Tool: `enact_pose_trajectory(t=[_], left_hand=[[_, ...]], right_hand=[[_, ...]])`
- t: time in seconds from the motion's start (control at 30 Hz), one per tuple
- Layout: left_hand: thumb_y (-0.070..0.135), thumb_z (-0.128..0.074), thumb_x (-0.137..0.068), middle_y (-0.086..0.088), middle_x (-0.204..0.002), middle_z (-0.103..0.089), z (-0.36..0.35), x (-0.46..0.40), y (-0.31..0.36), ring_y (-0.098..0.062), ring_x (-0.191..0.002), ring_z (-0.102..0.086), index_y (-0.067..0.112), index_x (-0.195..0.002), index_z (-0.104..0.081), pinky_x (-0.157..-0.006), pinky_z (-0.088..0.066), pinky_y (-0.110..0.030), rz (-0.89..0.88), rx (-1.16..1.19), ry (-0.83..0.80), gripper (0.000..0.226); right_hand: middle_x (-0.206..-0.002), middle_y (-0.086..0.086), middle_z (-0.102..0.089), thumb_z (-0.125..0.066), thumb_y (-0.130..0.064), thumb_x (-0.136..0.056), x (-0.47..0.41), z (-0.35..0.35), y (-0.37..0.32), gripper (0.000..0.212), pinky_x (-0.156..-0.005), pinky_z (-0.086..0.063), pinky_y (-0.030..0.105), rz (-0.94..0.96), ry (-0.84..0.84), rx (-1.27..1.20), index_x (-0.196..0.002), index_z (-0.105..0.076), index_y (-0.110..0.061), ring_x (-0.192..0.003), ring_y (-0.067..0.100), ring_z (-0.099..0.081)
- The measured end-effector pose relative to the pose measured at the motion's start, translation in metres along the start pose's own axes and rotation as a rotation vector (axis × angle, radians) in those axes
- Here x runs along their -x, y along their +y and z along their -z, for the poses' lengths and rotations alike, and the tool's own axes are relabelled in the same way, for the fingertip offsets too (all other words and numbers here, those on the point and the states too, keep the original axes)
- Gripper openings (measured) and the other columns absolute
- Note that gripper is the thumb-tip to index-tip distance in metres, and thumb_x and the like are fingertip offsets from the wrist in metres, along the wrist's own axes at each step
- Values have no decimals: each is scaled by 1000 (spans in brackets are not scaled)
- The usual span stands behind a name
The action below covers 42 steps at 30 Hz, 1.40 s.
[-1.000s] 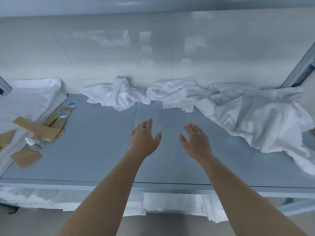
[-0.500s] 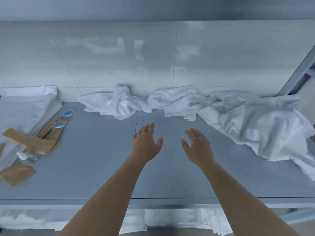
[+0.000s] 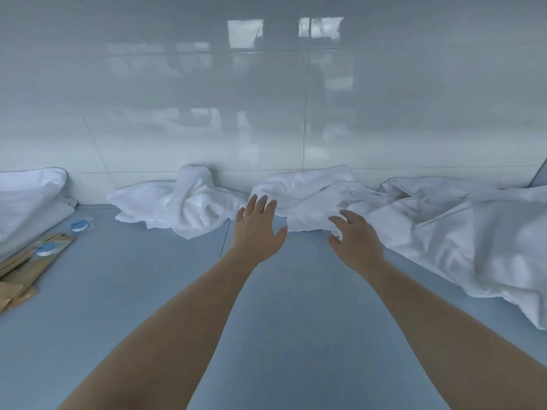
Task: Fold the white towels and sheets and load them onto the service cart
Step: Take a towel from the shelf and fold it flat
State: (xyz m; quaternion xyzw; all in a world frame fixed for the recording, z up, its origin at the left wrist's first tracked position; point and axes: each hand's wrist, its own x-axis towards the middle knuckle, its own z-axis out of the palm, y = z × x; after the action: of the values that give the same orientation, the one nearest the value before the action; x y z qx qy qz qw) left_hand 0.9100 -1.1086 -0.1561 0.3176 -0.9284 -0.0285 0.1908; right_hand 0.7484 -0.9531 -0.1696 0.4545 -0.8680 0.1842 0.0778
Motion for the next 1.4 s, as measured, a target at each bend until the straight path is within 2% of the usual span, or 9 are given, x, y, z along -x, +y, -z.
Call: enact_pose_trajectory(t=[0.3, 0.43, 0.53, 0.67, 0.83, 0.97, 1.13, 1.27, 1.4], left_hand=[[48, -50, -93, 0, -159, -19, -74, -83, -31, -23, -149, -1, 24, -150, -24, -120, -5, -43, -81, -86, 52, 67], [30, -51, -94, 2, -132, -50, -88, -93, -38, -24, -141, -25, 21, -124, -56, -117, -10, -39, -153, -100, 124, 32], [26, -54, -93, -3, -108, -60, -88, -88, -37, -25, -118, -45, 15, -108, -63, -105, -21, -31, -184, -16, 223, 21], [28, -55, -95, -5, -93, -59, -65, -76, -30, -26, -101, -49, 10, -101, -64, -86, -28, -29, -194, 93, 297, 21], [31, -51, -98, -8, -91, -59, -18, -53, -12, -28, -94, -47, 7, -108, -63, -73, -36, -34, -204, 213, 325, 28], [34, -47, -99, -7, -91, -58, 23, -33, 6, -26, -94, -47, 8, -108, -62, -71, -40, -36, -174, 276, 325, 30], [34, -46, -100, -8, -91, -57, 70, 6, 30, -26, -93, -49, 8, -109, -60, -64, -36, -34, -162, 332, 264, 31], [35, -47, -99, -9, -91, -58, 103, 43, 47, -27, -93, -51, 8, -110, -61, -63, -30, -30, -163, 340, 203, 32], [36, -46, -99, -8, -87, -56, 134, 85, 60, -27, -88, -52, 9, -108, -61, -63, -40, -35, -141, 351, 151, 32]], right_hand=[[-160, 3, -12, -58, -32, -92, -104, -62, 16, 67, -116, -16, 41, 126, 82, 183, -150, -23, -30, -147, 22, -9], [-141, 5, -43, -55, -24, -93, -114, -77, 22, 32, -105, -27, 39, 161, 204, 216, -125, -55, -20, -137, 24, -30], [-115, 8, -59, -56, -13, -91, -105, -76, 20, 21, -88, -35, 40, 172, 285, 84, -112, -62, -12, -116, 32, -45], [-104, 12, -60, -52, -7, -93, -92, -57, 8, 22, -74, -40, 39, 136, 340, -108, -114, -60, -5, -99, 34, -47], [-105, 13, -60, -48, -9, -97, -71, -16, -18, 22, -71, -40, 37, 151, 407, -247, -115, -59, -5, -101, 33, -48], [-103, 12, -59, -44, -10, -98, -50, 27, -45, 22, -76, -45, 44, 164, 431, -314, -113, -59, -6, -98, 30, -49], [-98, 9, -58, -43, -11, -98, -6, 79, -62, 20, -70, -43, 38, 148, 423, -365, -108, -59, -7, -93, 27, -51], [-101, 10, -60, -43, -14, -99, 34, 111, -65, 21, -72, -47, 42, 101, 362, -363, -111, -60, -8, -95, 28, -54], [-98, 12, -59, -44, -15, -100, 72, 134, -70, 20, -73, -45, 38, 73, 325, -363, -108, -59, -7, -93, 29, -55]])
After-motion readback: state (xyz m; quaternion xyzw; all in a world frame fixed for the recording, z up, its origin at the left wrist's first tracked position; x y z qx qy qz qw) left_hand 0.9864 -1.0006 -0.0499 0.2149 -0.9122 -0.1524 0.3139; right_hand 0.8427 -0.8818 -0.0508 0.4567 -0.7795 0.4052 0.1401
